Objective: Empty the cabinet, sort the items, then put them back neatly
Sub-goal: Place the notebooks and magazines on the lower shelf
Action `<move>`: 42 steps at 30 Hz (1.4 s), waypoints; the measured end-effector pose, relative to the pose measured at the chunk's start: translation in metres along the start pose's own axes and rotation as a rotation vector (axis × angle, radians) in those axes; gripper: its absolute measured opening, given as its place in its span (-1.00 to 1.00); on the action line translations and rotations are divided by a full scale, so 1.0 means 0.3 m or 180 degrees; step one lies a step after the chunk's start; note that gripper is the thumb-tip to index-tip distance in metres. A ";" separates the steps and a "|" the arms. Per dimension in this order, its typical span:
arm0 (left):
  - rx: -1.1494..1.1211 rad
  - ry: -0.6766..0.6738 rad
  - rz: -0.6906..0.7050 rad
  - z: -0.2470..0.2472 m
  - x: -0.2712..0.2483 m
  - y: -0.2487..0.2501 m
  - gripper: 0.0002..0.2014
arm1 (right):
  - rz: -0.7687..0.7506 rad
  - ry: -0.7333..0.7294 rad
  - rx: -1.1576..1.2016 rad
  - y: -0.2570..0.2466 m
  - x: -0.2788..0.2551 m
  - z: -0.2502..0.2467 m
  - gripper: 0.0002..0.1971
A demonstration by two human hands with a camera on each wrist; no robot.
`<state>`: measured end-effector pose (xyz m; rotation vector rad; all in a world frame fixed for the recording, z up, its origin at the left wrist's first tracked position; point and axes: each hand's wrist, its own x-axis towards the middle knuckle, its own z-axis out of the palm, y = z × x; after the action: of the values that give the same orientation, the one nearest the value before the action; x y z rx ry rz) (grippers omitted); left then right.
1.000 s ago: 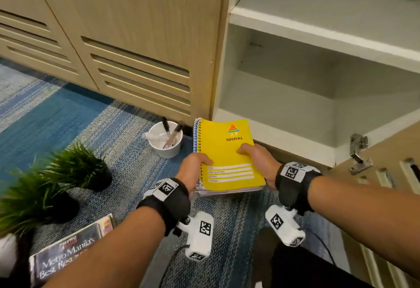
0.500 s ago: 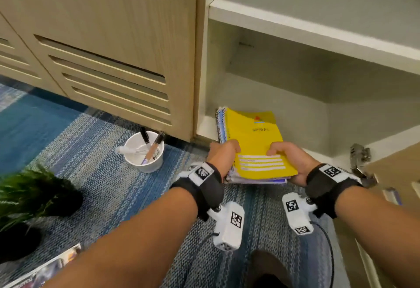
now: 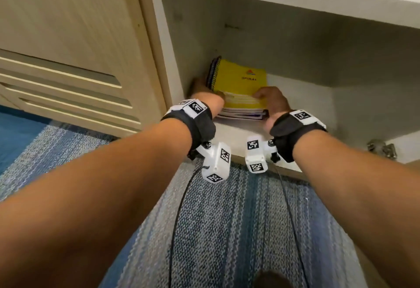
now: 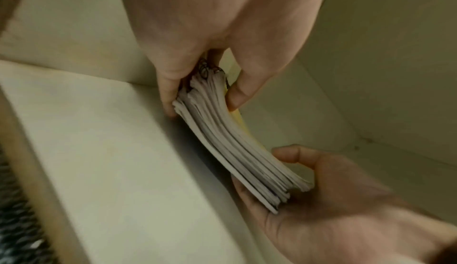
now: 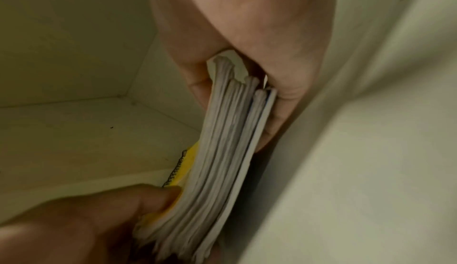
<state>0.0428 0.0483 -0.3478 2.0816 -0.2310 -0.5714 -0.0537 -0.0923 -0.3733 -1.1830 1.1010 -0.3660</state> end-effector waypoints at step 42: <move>0.1443 0.0932 -0.1631 -0.982 -1.127 -1.106 -0.68 | -0.3182 -0.3260 -0.6547 0.235 -1.115 0.505 -0.82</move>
<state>-0.1295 0.5775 -0.3866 2.6537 0.3905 -0.5347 -0.1046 0.2649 -0.2755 -3.0944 -0.5985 0.9181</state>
